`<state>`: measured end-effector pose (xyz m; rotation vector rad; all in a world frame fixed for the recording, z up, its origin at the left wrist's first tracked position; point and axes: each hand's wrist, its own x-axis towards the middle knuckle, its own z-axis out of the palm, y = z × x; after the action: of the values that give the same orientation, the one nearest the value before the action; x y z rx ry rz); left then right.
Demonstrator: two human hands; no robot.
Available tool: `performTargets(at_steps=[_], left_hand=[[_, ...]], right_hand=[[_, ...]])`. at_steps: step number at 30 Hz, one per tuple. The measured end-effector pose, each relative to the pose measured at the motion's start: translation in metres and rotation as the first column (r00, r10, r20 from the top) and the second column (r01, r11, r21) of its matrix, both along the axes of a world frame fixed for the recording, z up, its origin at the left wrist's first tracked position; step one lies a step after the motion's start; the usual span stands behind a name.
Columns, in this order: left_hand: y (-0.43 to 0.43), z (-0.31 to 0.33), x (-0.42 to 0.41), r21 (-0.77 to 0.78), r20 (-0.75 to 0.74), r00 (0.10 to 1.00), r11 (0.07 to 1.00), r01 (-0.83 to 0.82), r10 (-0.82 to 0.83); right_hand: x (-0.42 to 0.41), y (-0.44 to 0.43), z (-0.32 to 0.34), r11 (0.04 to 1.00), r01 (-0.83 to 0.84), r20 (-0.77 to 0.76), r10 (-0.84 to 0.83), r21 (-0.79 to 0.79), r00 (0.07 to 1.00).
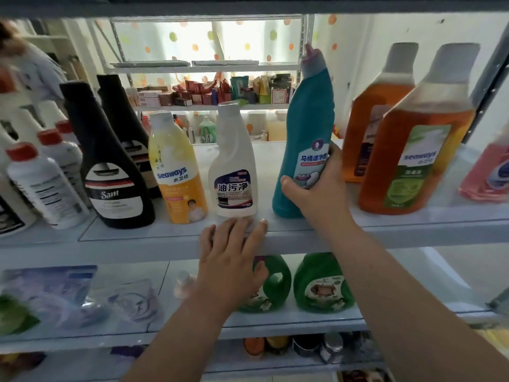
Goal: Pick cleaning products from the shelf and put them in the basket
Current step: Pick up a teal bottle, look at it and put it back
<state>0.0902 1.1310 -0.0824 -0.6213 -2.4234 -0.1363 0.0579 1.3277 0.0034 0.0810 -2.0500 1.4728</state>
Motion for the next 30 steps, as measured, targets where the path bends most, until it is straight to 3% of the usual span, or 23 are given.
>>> performTargets(at_steps=[3,12,19,30], left_hand=[[0.0,-0.004,-0.002,0.01,-0.031,1.0,1.0,0.001,0.0],[-0.002,-0.012,-0.007,0.011,-0.082,0.996,0.999,0.04,-0.039],[-0.005,-0.007,-0.004,0.003,-0.024,0.998,0.998,0.064,-0.064],[-0.008,0.003,0.009,0.012,0.055,0.994,0.996,0.091,-0.091]], right_hand=[[-0.004,-0.004,-0.002,0.997,0.0,0.002,0.0,0.08,1.0],[-0.006,-0.012,-0.005,0.987,0.117,-0.022,-0.115,0.109,0.993],[0.001,-0.023,-0.011,0.933,0.317,-0.023,-0.318,0.173,0.948],[0.003,-0.032,-0.013,0.853,0.443,0.036,-0.469,0.275,0.882]])
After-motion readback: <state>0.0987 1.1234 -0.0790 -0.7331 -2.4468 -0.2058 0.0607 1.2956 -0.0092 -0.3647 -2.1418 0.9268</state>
